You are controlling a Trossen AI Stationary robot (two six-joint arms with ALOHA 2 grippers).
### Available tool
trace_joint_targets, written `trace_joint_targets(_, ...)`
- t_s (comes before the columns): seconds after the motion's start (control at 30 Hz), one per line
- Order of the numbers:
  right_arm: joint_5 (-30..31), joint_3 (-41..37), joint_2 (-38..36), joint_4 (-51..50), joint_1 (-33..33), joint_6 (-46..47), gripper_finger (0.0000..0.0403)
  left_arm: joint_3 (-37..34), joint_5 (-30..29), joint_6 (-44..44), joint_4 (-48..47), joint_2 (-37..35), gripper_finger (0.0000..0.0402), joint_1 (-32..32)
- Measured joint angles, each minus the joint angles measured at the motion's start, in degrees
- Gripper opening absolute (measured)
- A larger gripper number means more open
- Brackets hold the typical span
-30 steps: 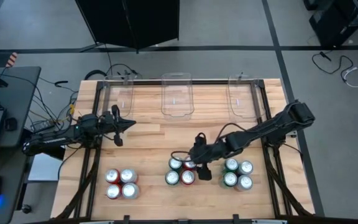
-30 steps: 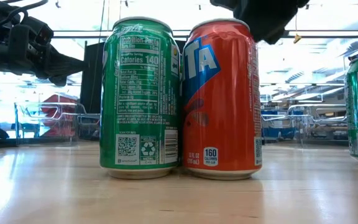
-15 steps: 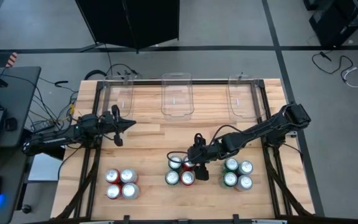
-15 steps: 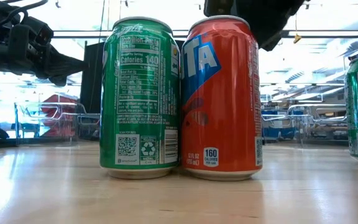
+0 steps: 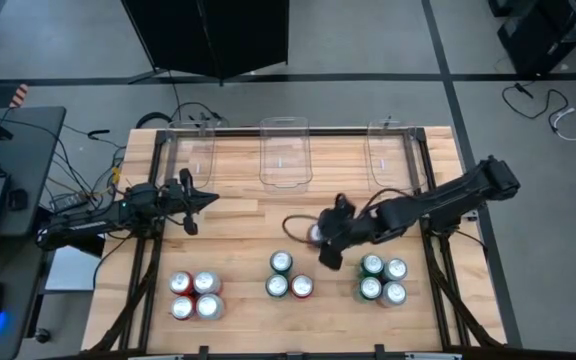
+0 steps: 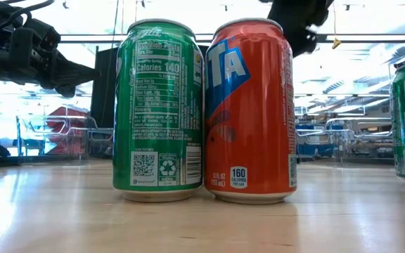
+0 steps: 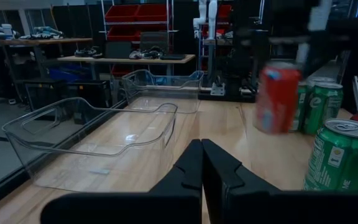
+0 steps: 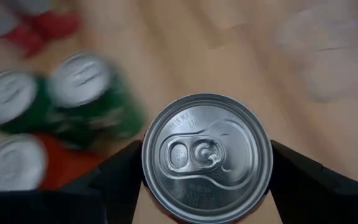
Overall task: Sort soda cans
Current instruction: Put the top right orange soda can into the right transparent bin
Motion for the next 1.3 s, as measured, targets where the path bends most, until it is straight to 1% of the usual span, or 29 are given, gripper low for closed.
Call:
trace_joint_targets(0.1,5.88,3.31,-3.16,-8.15,-1.58,4.02,0.0282,0.00,0.00,-0.01,0.00,0.01,0.0002,-0.01)
trace_joint_targets(0.23,11.72,5.89,-6.31,-19.12,-6.36,8.69,0.0282,-0.01,-0.01,-0.01,0.00,0.00,0.0002,0.00)
trace_joint_targets(0.43,18.53,6.53,-11.11,-29.13,-17.00,12.77,0.0282,-0.02,0.01,-0.01,0.01,-0.02,0.0002,0.00)
trace_joint_targets(0.57,23.48,6.53,-12.49,-32.63,-24.66,14.37,0.0282,-0.02,-0.02,-0.02,0.02,0.01,0.0002,0.00)
trace_joint_targets(0.7,23.88,6.53,-11.88,-32.67,-32.58,13.13,0.0282,0.00,0.00,-0.01,0.00,0.01,0.0002,-0.01)
trace_joint_targets(0.87,25.12,6.51,-9.60,-32.66,-40.63,10.46,0.0282,-0.02,0.00,-0.01,0.02,0.00,0.0002,0.00)
trace_joint_targets(1.07,25.17,6.47,-6.58,-29.81,-47.78,8.89,0.0282,0.00,0.01,-0.01,0.02,-0.01,0.0002,-0.02)
trace_joint_targets(1.3,22.67,6.45,-1.48,-26.39,-54.98,5.89,0.0282,0.00,-0.02,0.00,0.02,0.00,0.0002,0.00)
